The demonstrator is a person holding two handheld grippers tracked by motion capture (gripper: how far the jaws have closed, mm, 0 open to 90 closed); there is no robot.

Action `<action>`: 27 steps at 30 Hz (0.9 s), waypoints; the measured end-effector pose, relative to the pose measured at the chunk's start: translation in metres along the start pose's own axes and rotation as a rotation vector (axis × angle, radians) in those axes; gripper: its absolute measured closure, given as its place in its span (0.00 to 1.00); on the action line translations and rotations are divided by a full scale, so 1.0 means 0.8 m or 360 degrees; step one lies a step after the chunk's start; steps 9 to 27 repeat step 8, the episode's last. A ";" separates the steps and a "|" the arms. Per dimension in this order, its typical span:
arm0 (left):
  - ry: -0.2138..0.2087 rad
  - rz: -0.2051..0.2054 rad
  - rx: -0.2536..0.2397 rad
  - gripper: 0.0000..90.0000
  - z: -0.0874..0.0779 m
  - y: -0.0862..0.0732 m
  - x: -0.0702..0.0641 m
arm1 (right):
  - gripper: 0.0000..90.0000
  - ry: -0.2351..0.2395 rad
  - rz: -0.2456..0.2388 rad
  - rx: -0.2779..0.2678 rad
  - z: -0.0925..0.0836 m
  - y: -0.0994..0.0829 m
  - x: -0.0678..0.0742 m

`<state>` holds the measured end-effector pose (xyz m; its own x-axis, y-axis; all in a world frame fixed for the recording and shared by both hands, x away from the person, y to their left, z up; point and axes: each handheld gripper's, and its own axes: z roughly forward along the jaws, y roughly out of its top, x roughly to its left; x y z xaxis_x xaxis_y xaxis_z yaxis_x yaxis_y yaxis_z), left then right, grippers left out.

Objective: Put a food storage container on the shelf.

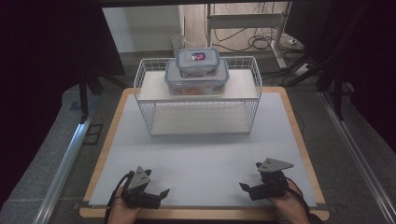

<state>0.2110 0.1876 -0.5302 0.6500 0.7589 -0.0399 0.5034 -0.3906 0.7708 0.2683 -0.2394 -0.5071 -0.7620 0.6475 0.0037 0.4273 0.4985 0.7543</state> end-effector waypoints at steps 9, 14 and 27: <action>0.0005 -0.0003 0.0037 0.04 0.004 -0.001 0.000 | 0.03 0.0005 0.0010 0.0041 0.004 -0.002 -0.002; 0.0005 -0.0003 0.0037 0.04 0.004 -0.001 0.000 | 0.03 0.0005 0.0010 0.0041 0.004 -0.002 -0.002; 0.0005 -0.0003 0.0037 0.04 0.004 -0.001 0.000 | 0.03 0.0005 0.0010 0.0041 0.004 -0.002 -0.002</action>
